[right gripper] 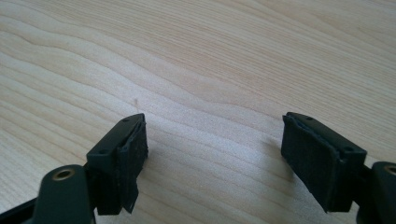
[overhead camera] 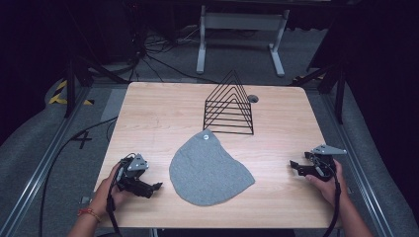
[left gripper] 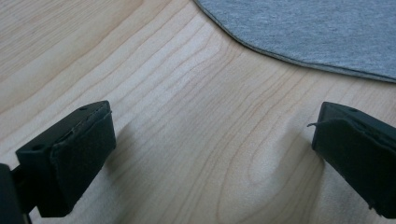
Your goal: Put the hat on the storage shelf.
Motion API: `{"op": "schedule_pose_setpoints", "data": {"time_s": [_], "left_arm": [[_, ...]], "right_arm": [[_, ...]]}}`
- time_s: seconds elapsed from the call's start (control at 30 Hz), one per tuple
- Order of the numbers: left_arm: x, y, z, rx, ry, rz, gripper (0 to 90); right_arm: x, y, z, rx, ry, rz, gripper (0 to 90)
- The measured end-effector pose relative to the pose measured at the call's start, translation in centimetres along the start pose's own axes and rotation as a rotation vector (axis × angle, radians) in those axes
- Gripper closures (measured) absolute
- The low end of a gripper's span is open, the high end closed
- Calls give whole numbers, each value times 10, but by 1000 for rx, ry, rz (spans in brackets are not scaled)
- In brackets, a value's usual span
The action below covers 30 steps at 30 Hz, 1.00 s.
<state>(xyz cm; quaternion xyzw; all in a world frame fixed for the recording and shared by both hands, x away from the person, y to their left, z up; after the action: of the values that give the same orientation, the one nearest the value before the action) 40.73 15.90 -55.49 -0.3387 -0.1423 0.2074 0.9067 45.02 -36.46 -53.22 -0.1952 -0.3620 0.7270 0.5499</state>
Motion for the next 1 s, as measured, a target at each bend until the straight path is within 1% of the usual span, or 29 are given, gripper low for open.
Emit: {"op": "schedule_pose_setpoints", "data": {"time_s": [0.03, 0.07, 0.13, 0.17, 0.23, 0.27, 0.3, 0.33, 0.37, 0.4, 0.43, 0.47, 0.5, 0.53, 0.57, 0.6, 0.63, 0.67, 0.7, 0.73, 0.77, 0.8, 0.83, 0.87, 0.9, 0.93, 0.97, 1.0], "left_arm": [[1, -1, -1, 2, 10, -20, 0], [3, -3, -3, -11, 0, -10, 0], [4, -5, -5, -6, 2, -3, 0], [7, -7, -7, 29, -16, 24, 0], [6, -8, -6, 91, -10, 36, 0], [6, -10, -6, 101, -12, 27, 8], [4, -10, -6, 101, -5, 29, 26], [5, -11, -7, 103, -14, 25, 29], [5, -11, -7, 103, -14, 25, 35], [3, -15, -9, 64, -31, 52, 67], [5, -16, -10, 56, -46, 58, 75], [6, -18, -11, 39, -59, 84, 87], [6, -18, -11, 39, -59, 84, 118], [7, -19, -11, 31, -69, 86, 118], [6, -19, -10, 31, -66, 78, 135], [6, -19, -11, 19, -66, 80, 147], [4, -20, -10, -10, -56, 74, 156], [1, -19, -9, -10, -43, 63, 163], [-1, -19, -8, -3, -53, 64, 186], [-3, -22, -7, -18, -66, 56, 207], [-4, -24, -5, -24, -78, 46, 227], [-6, -29, -3, -43, -90, 49, 243], [-7, -33, -1, -59, -89, 29, 260], [-10, -37, 2, -71, -89, 15, 265], [-13, -40, 2, -77, -86, 12, 272], [-18, -42, 3, -82, -75, 25, 271], [-22, -45, 3, -88, -70, 8, 271], [-26, -47, 3, -79, -67, -13, 272]], "right_arm": [[0, 0, 0, 0, -1, 0, 232], [0, 0, 0, 1, -2, 2, 231], [0, 0, 0, 2, -5, 6, 230], [0, 0, 0, 2, -7, 7, 227], [0, 0, -1, 6, -8, 14, 218], [0, -1, -1, 6, -8, 11, 216], [0, -1, -1, 7, -9, 13, 216], [0, -1, -1, 7, -10, 15, 217], [0, -1, -1, 8, -10, 18, 221], [2, -1, -1, 13, -12, 24, 252], [3, -1, 0, 14, -16, 30, 284], [5, -1, 1, 20, -16, 42, 306], [7, -2, 1, 20, -16, 58, 316], [7, -2, 1, 20, -16, 58, 316], [13, -3, 2, 16, -44, 67, 326], [20, -5, 3, 12, -82, 78, 347], [35, -11, 7, -14, -138, 106, 394], [41, -13, 8, -21, -156, 118, 430], [51, -16, 9, -30, -175, 141, 469], [57, -17, 10, -33, -181, 161, 489], [70, -19, 10, -35, -205, 192, 531], [79, -19, 11, -34, -227, 211, 560], [93, -19, 11, -32, -255, 241, 586], [100, -18, 10, -30, -270, 256, 609], [113, -18, 9, -29, -302, 273, 627], [123, -18, 8, -26, -327, 286, 647], [131, -17, 7, -21, -347, 292, 654], [140, -16, 5, -15, -366, 307, 659]]}}
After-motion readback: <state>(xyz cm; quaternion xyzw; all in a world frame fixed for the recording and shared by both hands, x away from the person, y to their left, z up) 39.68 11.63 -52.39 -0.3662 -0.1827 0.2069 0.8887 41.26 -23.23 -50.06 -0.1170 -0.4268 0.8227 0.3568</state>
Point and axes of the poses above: each handheld gripper's, and its own axes: z roughly backward along the jaws, y roughly out of its underside, x roughly to its left, the point moved 10 cm from there along -z, roughly forward along the jaws, and after that the axes turned 11 degrees about -z, right-handed, at the moved point
